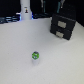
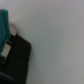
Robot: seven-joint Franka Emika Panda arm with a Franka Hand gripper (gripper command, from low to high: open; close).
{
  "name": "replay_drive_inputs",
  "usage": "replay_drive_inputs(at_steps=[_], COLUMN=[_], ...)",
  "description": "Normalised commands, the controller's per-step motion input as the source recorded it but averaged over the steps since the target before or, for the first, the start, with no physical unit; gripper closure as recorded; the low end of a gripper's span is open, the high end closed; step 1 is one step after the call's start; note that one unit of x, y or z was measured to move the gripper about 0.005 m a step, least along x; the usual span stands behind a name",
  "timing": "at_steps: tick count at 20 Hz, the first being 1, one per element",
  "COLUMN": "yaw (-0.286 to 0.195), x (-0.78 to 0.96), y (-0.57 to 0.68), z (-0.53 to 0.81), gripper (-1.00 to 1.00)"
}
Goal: Open the kcup holder, insert the kcup into the holder, and close the kcup holder
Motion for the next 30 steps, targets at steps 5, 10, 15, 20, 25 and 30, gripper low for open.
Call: replay_drive_inputs(at_steps=[5,10,15,20,25,30], yaw=[-0.164,-0.168,-0.166,-0.152,-0.133,-0.103], x=[-0.36,-0.27,-0.21,-0.13,-0.09,-0.05], y=[0.66,0.66,0.64,0.59,0.48,0.29], z=[0.0,-0.06,-0.17,-0.26,-0.35,-0.42], gripper=[-1.0,-1.0,-1.0,-1.0,-1.0,-1.0])
